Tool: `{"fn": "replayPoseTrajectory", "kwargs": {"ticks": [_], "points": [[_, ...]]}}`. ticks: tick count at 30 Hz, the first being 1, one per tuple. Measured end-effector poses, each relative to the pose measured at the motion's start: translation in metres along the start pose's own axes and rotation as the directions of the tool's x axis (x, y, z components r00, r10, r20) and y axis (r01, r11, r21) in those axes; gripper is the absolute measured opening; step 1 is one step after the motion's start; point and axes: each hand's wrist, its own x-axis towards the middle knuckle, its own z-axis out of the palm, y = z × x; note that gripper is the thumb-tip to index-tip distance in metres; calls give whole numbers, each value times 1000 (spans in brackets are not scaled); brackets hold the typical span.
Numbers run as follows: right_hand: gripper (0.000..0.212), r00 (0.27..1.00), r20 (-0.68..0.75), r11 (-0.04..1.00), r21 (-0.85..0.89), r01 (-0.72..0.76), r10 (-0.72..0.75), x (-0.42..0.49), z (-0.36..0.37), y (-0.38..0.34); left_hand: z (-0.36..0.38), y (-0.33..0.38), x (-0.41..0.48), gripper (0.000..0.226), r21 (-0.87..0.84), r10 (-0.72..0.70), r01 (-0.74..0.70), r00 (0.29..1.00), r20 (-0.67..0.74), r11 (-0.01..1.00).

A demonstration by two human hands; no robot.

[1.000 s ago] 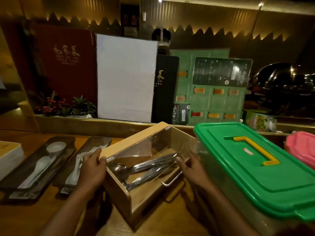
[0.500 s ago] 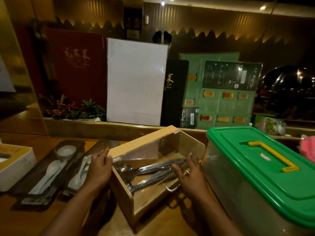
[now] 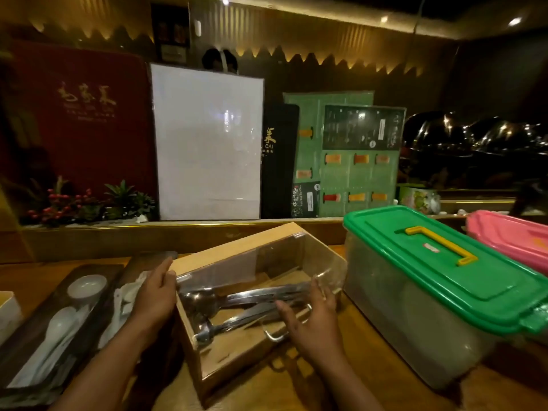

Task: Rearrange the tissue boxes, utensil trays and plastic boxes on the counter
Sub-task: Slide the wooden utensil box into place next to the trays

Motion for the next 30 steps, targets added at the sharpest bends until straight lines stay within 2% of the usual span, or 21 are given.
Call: {"fn": "replayPoseTrajectory", "kwargs": {"ticks": [3,5,9,11,13,15,18,22,25,30], "points": [[108,1000,-20,1000,5,14,-14,-12,4,-1,1,2,10,49,-62,-95,95,995,2,994],[108,1000,-20,1000,10,-2,2,-20,5,-3,2,7,16,43,-48,-150,148,988,-27,988],[100,1000,7,999,54,5,-5,-30,5,-3,0,14,27,33,22,-137,138,990,-38,990],[86,998,-29,999,-13,51,-51,-25,-6,0,-4,14,27,30,1,-131,131,991,29,991],[67,981,-158,987,-129,92,-112,-12,-28,4,-10,11,23,35,-119,-135,151,982,129,981],[61,968,-224,981,-179,74,-114,8,-53,13,-15,7,16,43,-215,-154,203,963,222,955],[73,993,-112,990,-140,12,-27,33,-79,26,-14,0,6,62,-283,-165,245,946,279,927],[43,997,64,997,71,31,-35,36,-86,29,-9,5,-8,54,-330,-128,204,963,237,922],[49,999,19,993,117,32,-35,33,-84,33,-4,12,-18,51,-338,-99,188,960,263,922],[61,998,-62,998,61,29,-26,21,-89,41,8,19,-29,55,-386,-79,184,959,271,904]]}}
